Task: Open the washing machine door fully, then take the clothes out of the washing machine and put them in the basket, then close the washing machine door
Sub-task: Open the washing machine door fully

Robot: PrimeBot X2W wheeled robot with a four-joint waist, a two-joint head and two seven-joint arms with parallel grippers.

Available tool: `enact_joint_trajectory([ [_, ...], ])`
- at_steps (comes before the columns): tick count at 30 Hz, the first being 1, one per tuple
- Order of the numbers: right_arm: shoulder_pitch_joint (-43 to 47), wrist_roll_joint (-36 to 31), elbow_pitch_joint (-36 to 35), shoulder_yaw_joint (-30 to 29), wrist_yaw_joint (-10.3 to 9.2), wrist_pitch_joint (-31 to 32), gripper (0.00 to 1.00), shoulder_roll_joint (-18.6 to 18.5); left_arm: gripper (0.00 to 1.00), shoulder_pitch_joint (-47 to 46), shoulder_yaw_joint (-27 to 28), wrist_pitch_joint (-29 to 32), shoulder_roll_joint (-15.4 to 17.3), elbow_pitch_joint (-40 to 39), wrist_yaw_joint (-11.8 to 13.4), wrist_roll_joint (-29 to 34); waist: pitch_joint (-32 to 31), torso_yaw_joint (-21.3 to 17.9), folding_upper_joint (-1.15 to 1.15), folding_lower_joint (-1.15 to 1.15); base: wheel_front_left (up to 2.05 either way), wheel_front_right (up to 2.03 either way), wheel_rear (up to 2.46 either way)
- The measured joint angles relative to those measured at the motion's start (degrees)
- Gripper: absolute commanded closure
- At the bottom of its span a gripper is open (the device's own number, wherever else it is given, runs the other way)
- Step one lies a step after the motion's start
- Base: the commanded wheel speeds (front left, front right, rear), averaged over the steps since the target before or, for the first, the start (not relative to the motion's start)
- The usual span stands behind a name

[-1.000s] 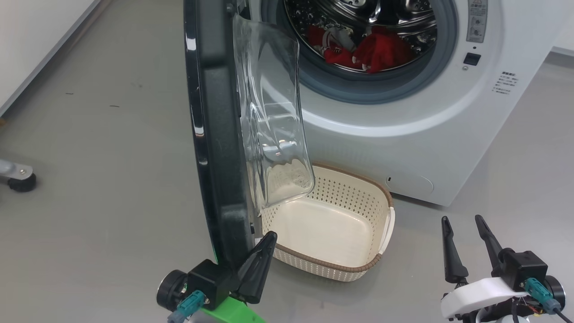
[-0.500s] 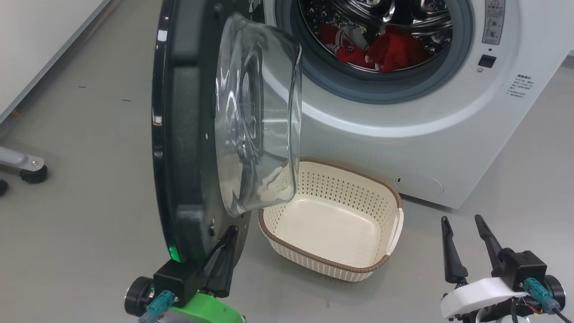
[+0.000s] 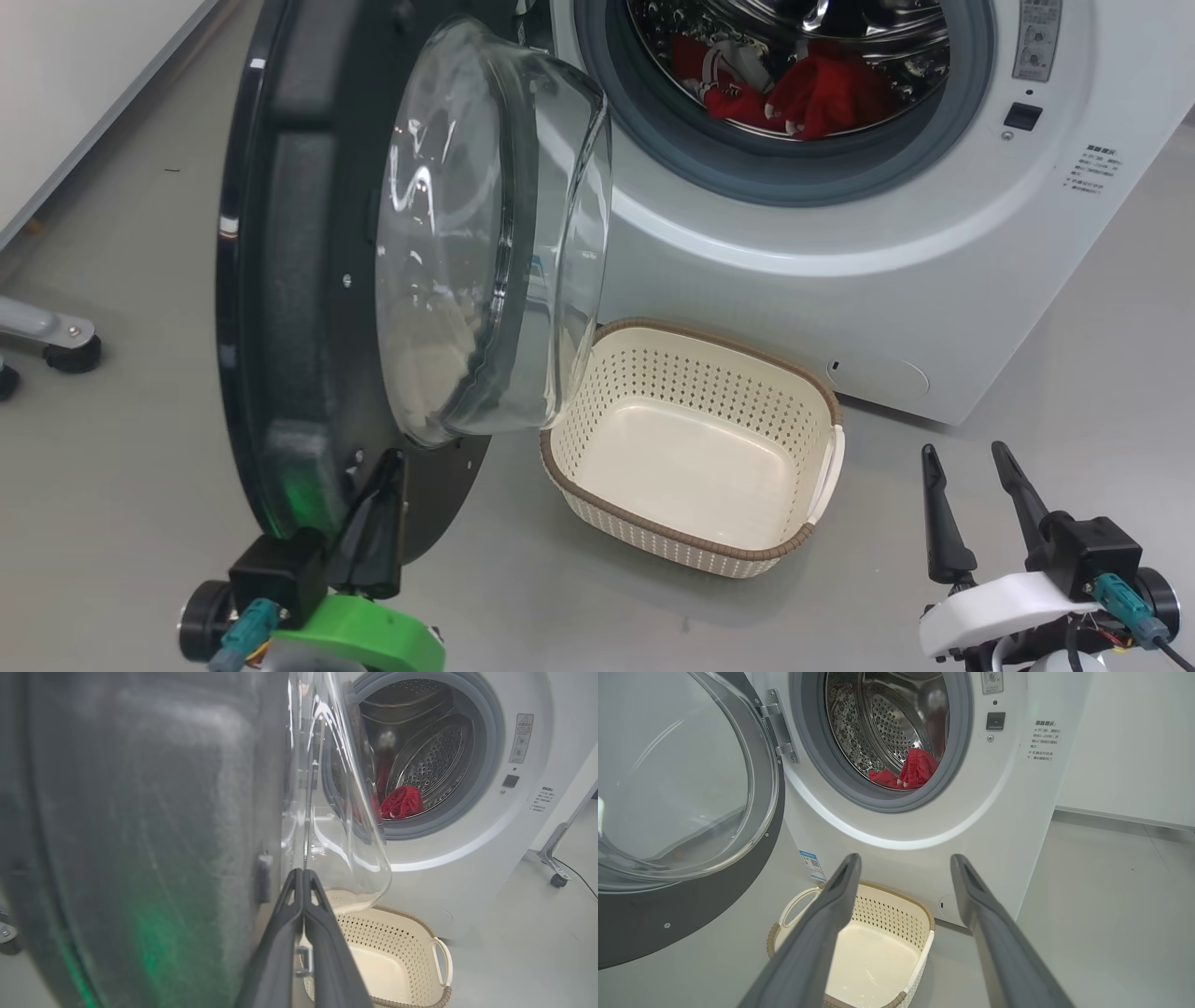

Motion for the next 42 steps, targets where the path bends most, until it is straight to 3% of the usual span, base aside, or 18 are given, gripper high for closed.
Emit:
enact_joint_trajectory([
  [24, -2.5, -2.0, -1.8, -1.4, 0.21, 0.0, 0.00, -0.3, 1.00, -2.4, 11.0, -2.6, 1.2, 2.9, 0.4, -3.0, 4.9, 0.5, 0.00, 0.00, 0.00, 0.00, 0.00],
  [42, -4.2, -3.0, -1.6, -2.0, 1.21, 0.0, 0.00, -1.3, 1.00, -7.4, 20.9, -4.1, 1.5, 9.3, 0.5, -5.6, 8.4, 0.4, 0.00, 0.00, 0.00, 0.00, 0.00],
])
